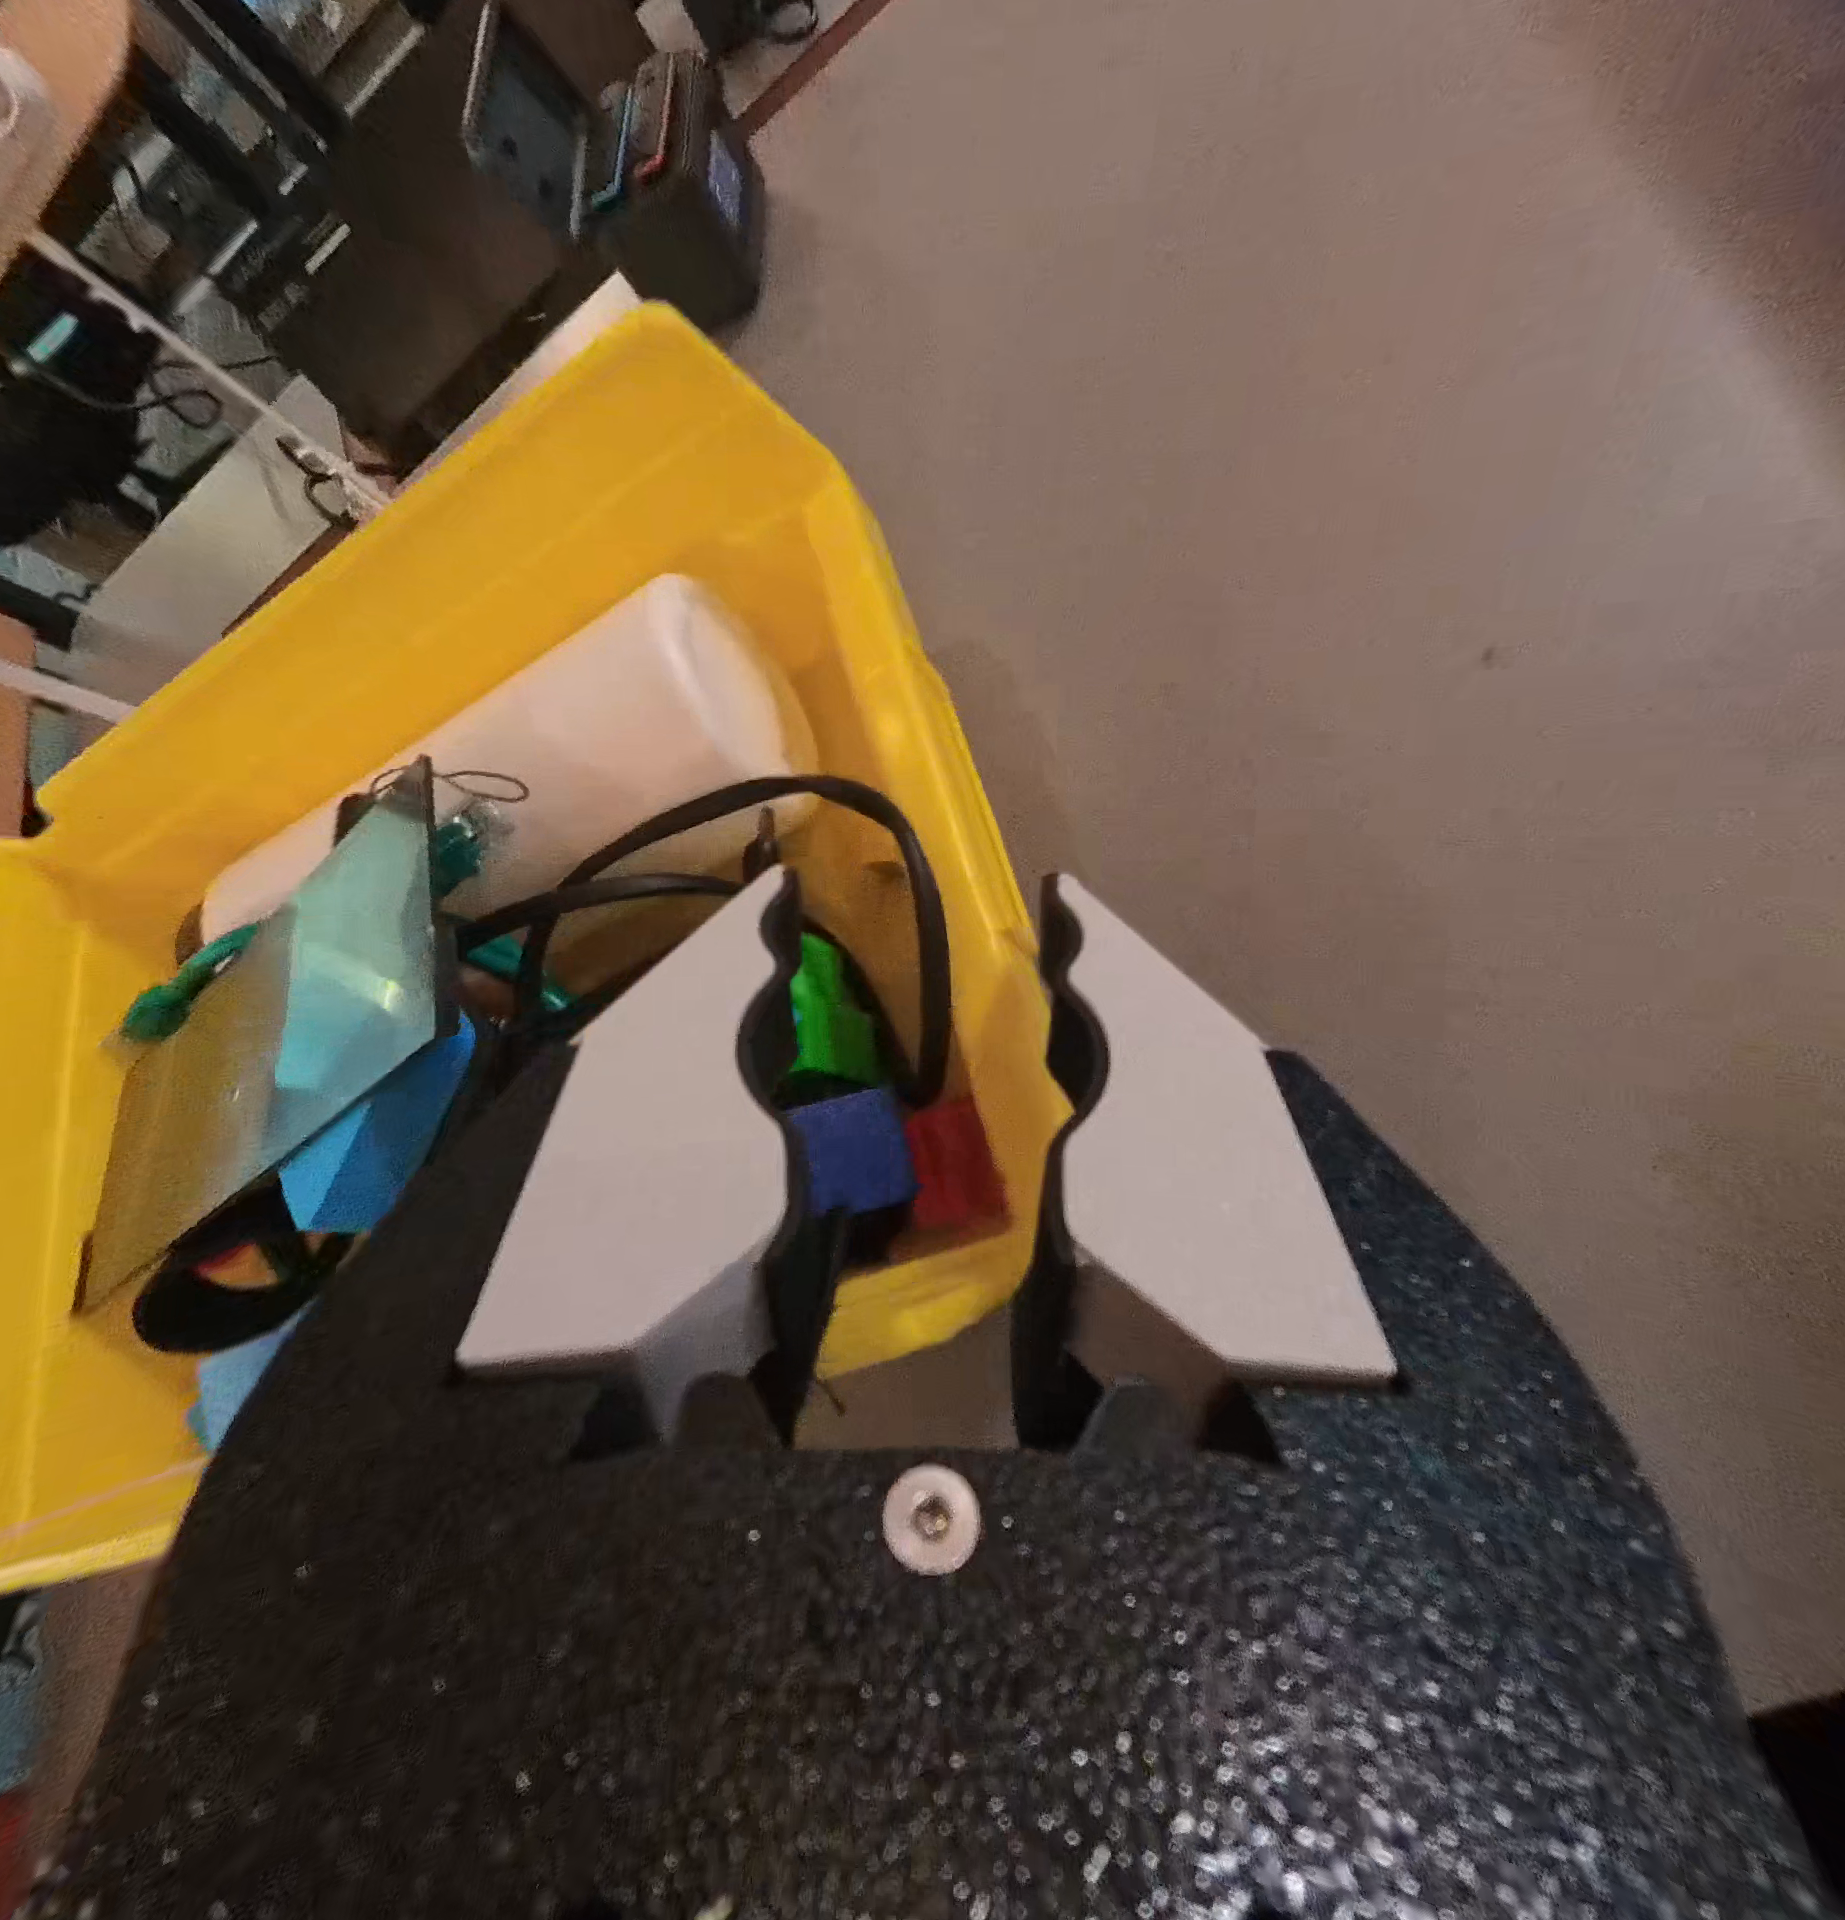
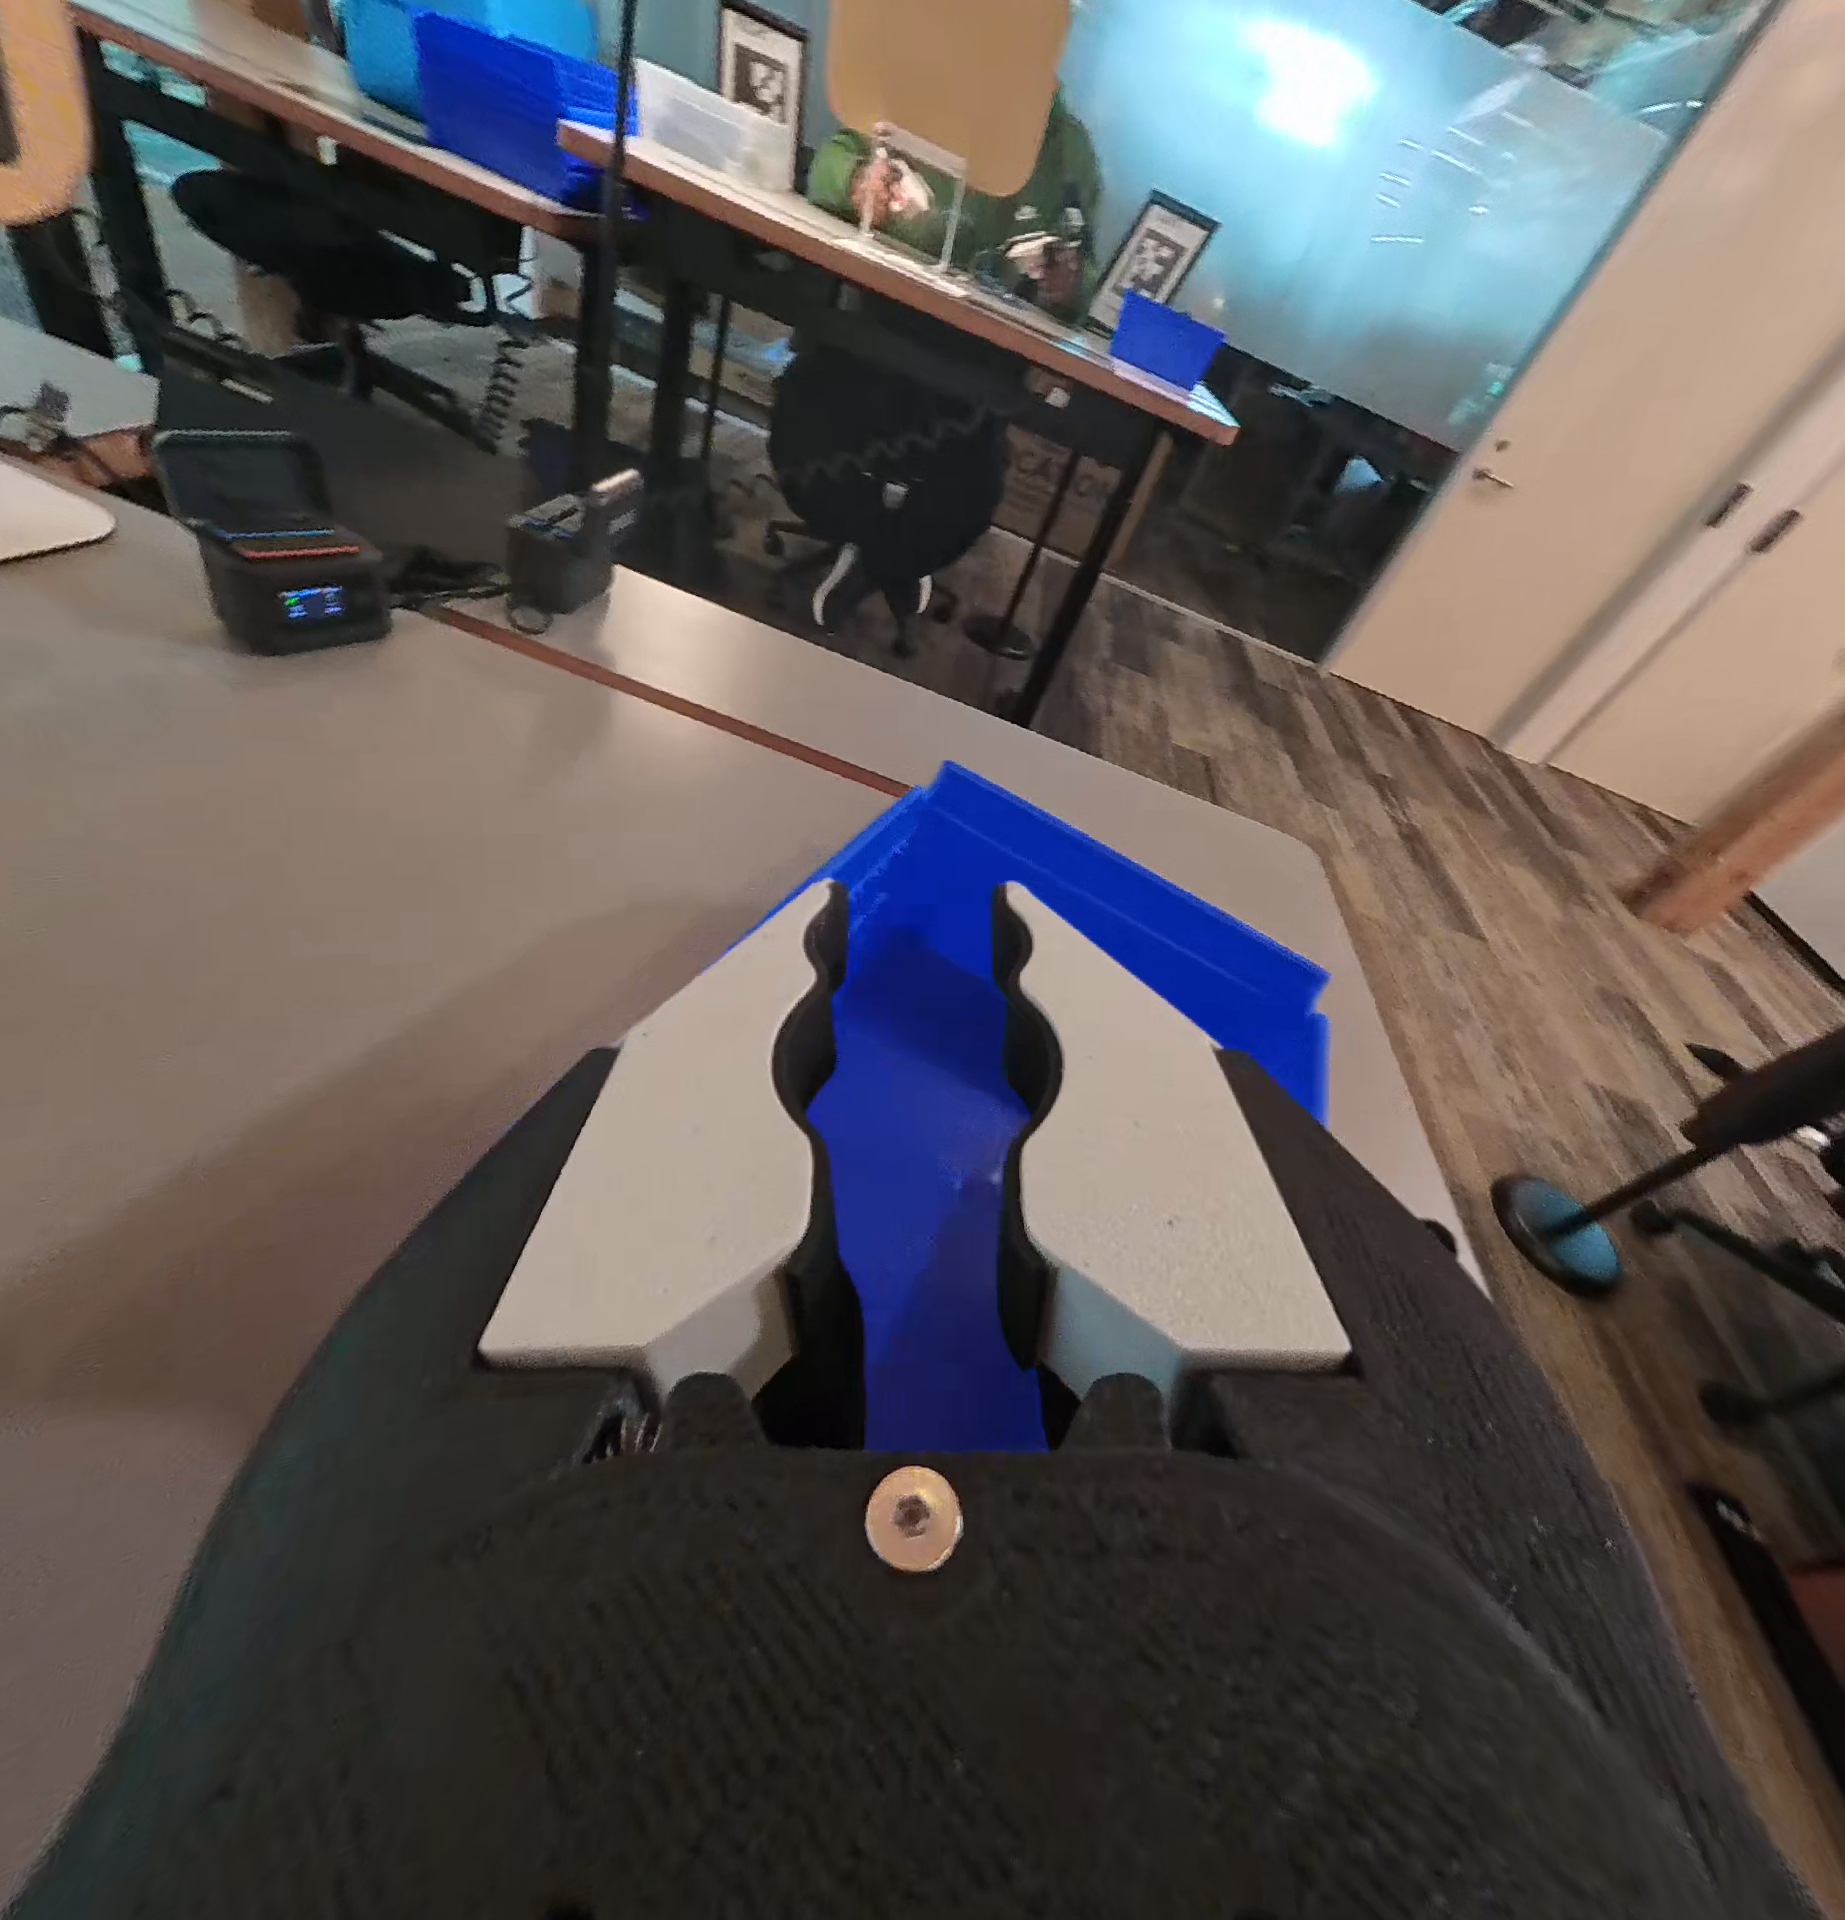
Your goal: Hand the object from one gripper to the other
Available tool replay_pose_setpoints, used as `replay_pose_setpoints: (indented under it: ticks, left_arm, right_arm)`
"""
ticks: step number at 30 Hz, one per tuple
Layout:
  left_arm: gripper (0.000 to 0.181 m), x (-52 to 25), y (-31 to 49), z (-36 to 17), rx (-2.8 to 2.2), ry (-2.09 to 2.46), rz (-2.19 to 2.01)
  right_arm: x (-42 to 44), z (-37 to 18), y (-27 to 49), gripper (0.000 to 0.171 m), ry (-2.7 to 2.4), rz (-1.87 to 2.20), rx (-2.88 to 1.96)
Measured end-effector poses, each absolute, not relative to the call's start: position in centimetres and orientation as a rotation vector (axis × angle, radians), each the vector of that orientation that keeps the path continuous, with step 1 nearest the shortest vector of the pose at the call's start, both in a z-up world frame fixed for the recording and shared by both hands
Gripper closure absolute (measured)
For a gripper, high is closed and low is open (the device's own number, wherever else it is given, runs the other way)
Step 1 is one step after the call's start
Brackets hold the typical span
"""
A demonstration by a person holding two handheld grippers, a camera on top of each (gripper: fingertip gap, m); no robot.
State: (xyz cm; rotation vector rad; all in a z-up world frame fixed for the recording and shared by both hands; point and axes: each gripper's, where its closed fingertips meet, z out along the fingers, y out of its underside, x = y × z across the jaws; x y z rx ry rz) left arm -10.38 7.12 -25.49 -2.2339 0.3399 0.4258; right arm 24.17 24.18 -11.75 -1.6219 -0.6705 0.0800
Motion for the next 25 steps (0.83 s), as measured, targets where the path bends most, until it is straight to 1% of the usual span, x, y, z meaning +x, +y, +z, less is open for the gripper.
replay_pose_setpoints:
  ticks: [3, 5, 6, 8, 12, 14, 15, 17, 18, 20, 23, 25]
  left_arm:
    - [0.137, -12.0, 4.3, -26.1, -2.285, 0.316, 0.489]
    - [0.13, -12.9, 2.5, -26.0, -2.278, 0.282, 0.472]
    - [0.13, -13.5, 1.6, -25.9, -2.275, 0.237, 0.452]
    - [0.142, -16.1, -0.7, -25.6, -2.291, 0.148, 0.533]
    - [0.136, -21.3, -5.2, -25.6, -2.329, -0.035, 0.646]
    - [0.135, -22.8, -7.6, -26.2, -2.387, -0.139, 0.59]
    - [0.135, -22.8, -8.2, -26.0, -2.381, -0.193, 0.491]
    - [0.127, -22.3, -8.6, -23.9, -2.242, -0.271, 0.289]
    - [0.123, -22.6, -9.0, -22.7, -2.175, -0.302, 0.252]
    - [0.115, -24.8, -10.6, -21.5, -2.124, -0.376, 0.315]
    - [0.103, -28.0, -13.2, -22.2, -2.2, -0.469, 0.491]
    - [0.105, -29.1, -14.0, -22.5, -2.231, -0.49, 0.558]
  right_arm:
    - [22.6, -12.2, 23.9, 0.145, -0.727, 0.092, -1.614]
    - [21.7, -12.4, 23.8, 0.145, -0.753, 0.113, -1.608]
    - [21.3, -12.5, 23.7, 0.145, -0.76, 0.125, -1.605]
    - [20.5, -12.5, 23.5, 0.145, -0.775, 0.159, -1.597]
    - [18.6, -12.6, 22.8, 0.145, -0.822, 0.227, -1.574]
    - [17.7, -12.6, 22.4, 0.145, -0.839, 0.252, -1.559]
    - [17.4, -12.5, 22.3, 0.145, -0.846, 0.265, -1.553]
    - [16.7, -12.5, 21.9, 0.145, -0.861, 0.293, -1.541]
    - [16.5, -12.5, 21.8, 0.145, -0.868, 0.307, -1.536]
    - [16.1, -12.6, 21.6, 0.145, -0.875, 0.327, -1.536]
    - [15.8, -12.9, 21.6, 0.145, -0.891, 0.331, -1.544]
    - [15.6, -13.1, 21.5, 0.145, -0.9, 0.332, -1.549]
